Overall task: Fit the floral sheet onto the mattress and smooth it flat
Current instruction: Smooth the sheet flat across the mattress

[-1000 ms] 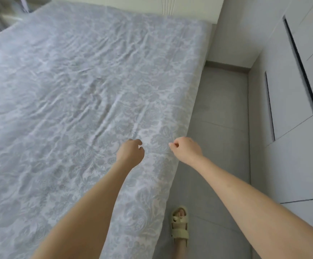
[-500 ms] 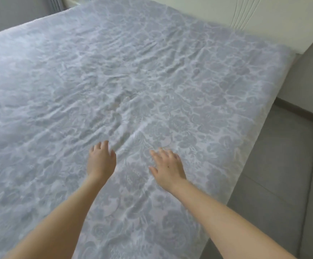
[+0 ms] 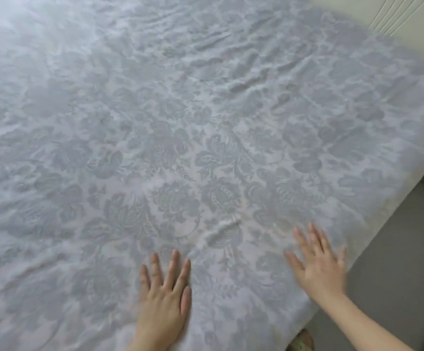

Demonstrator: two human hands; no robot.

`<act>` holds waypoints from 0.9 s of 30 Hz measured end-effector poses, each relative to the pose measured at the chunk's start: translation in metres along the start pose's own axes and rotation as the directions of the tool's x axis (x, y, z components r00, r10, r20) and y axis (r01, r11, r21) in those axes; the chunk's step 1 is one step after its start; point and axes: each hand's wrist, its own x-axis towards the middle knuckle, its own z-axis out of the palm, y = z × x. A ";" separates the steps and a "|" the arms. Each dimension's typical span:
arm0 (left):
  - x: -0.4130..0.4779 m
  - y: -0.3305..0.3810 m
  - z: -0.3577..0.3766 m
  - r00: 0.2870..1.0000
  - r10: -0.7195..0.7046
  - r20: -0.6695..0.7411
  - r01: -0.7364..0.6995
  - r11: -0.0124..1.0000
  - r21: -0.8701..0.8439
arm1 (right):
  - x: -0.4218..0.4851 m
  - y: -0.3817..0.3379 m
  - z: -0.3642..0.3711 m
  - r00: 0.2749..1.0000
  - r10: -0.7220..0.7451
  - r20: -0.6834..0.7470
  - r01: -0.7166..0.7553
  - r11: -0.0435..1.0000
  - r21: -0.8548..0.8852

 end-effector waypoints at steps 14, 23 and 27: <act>0.134 0.085 -0.165 0.947 -0.235 -0.220 0.193 0.961 -0.196 | 0.151 0.034 -0.165 0.906 -0.384 -0.179 0.401 0.913 0.073; 0.287 0.116 -0.190 0.840 -0.527 -0.129 0.458 0.816 -0.351 | 0.270 -0.029 -0.189 0.801 -0.595 -0.064 0.575 0.794 -0.196; 0.412 0.127 -0.221 0.859 -0.412 -0.303 0.371 0.910 -0.186 | 0.365 -0.074 -0.192 0.805 -0.576 -0.143 0.525 0.803 -0.283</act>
